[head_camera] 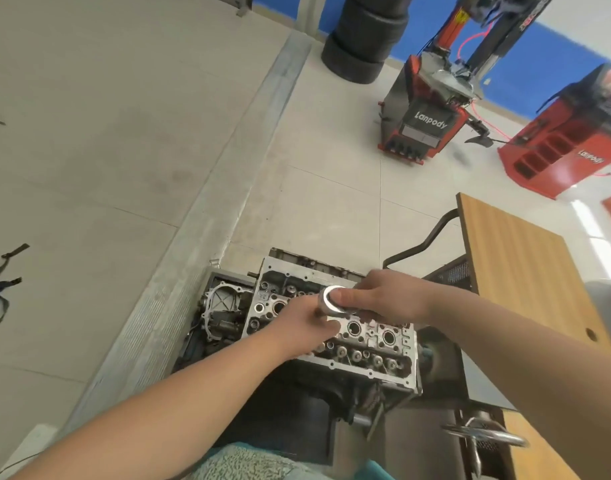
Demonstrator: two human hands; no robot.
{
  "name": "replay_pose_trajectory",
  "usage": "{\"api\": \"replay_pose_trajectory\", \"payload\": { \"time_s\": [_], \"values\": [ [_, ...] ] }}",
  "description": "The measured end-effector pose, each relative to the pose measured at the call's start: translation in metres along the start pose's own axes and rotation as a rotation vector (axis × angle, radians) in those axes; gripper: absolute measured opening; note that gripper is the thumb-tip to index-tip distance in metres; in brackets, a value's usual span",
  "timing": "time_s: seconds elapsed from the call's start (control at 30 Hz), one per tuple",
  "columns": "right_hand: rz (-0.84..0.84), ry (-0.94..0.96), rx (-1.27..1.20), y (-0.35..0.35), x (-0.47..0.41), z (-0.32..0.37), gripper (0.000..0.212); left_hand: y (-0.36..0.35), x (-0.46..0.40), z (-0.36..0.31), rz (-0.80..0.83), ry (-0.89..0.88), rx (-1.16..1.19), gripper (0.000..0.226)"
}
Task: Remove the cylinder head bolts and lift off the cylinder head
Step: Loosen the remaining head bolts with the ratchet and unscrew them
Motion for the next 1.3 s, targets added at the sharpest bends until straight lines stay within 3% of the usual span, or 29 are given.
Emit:
{"api": "replay_pose_trajectory", "payload": {
  "time_s": [0.07, 0.13, 0.2, 0.27, 0.33, 0.4, 0.47, 0.5, 0.57, 0.63, 0.73, 1.1, 1.3],
  "values": [
    [-0.139, -0.078, 0.097, 0.002, 0.002, -0.005, 0.088, 0.010, 0.012, -0.009, 0.151, -0.083, 0.058, 0.042],
    [-0.349, -0.139, 0.177, -0.001, 0.008, -0.010, 0.083, 0.021, 0.022, -0.027, 0.202, -0.206, 0.074, 0.056],
    [-0.641, -0.118, 0.216, -0.010, 0.018, -0.012, 0.075, 0.027, 0.025, -0.047, 0.206, -0.253, 0.065, 0.053],
    [-0.981, -0.116, 0.130, -0.024, 0.035, -0.017, 0.057, 0.026, 0.019, -0.062, 0.218, -0.240, -0.025, 0.035],
    [-1.337, -0.217, -0.245, -0.044, 0.057, -0.038, 0.037, 0.019, 0.013, -0.069, 0.246, -0.201, -0.092, 0.022],
    [-1.502, -0.427, -0.918, -0.073, 0.069, -0.070, 0.048, 0.013, 0.009, -0.071, 0.269, -0.153, -0.030, 0.016],
    [-1.342, -0.628, -1.637, -0.099, 0.059, -0.084, 0.059, 0.009, 0.006, -0.071, 0.298, -0.106, 0.027, 0.018],
    [-1.206, -0.616, -1.912, -0.102, 0.049, -0.084, 0.053, 0.006, 0.005, -0.070, 0.325, -0.078, 0.039, 0.021],
    [-1.072, -0.406, -2.243, -0.086, 0.034, -0.080, 0.038, 0.001, 0.006, -0.069, 0.387, -0.047, 0.039, 0.029],
    [-1.097, -0.260, -2.390, -0.062, 0.024, -0.072, 0.027, -0.001, 0.007, -0.068, 0.400, -0.038, 0.072, 0.033],
    [-1.119, -0.240, -2.415, -0.044, 0.013, -0.061, 0.013, 0.007, 0.008, -0.065, 0.320, -0.023, 0.240, 0.031],
    [-1.064, -0.241, -2.364, -0.040, 0.003, -0.062, 0.022, -0.001, 0.018, -0.054, 0.175, -0.033, 0.341, 0.033],
    [-1.054, -0.207, -2.358, -0.040, 0.001, -0.064, 0.024, 0.000, 0.022, -0.057, 0.102, -0.047, 0.346, 0.062]
  ]
}}
Point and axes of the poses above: each hand's wrist, its own x-axis away from the middle knuckle, its own y-axis out of the back of the hand, z = x × y, the point moved 6 cm from there along -x, towards the middle knuckle, and after that the axes turned 5 degrees about x, right-handed, at the moved point
